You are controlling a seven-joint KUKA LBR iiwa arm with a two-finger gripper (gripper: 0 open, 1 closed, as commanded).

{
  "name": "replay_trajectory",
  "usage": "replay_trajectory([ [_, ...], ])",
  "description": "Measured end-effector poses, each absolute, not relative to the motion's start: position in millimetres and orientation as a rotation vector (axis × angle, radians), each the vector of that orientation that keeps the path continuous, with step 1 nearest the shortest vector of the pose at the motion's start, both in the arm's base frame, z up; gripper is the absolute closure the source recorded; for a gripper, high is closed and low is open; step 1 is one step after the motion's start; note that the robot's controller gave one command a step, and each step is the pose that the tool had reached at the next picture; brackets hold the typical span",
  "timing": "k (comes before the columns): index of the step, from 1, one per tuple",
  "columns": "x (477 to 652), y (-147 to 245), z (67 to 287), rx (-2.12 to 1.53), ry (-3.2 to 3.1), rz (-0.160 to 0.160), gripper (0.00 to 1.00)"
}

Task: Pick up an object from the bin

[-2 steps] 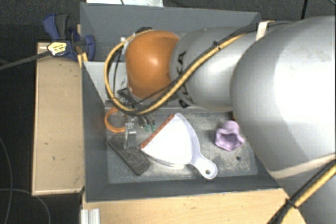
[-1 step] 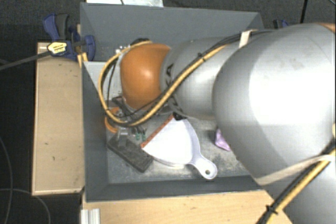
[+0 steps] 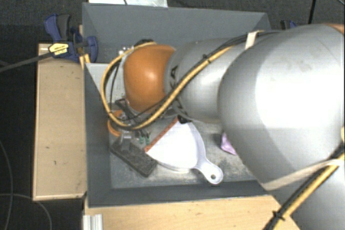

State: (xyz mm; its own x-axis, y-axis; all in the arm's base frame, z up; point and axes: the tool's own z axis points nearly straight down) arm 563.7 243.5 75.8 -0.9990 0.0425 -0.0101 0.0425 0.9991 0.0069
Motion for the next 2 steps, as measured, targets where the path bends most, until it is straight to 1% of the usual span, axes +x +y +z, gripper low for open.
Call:
replay_trajectory([
  [1, 578.8, 244, 115, 0.057, 3.139, 0.003, 1.00],
  [2, 573.7, 241, 178, 0.067, 3.143, 0.000, 1.00],
])
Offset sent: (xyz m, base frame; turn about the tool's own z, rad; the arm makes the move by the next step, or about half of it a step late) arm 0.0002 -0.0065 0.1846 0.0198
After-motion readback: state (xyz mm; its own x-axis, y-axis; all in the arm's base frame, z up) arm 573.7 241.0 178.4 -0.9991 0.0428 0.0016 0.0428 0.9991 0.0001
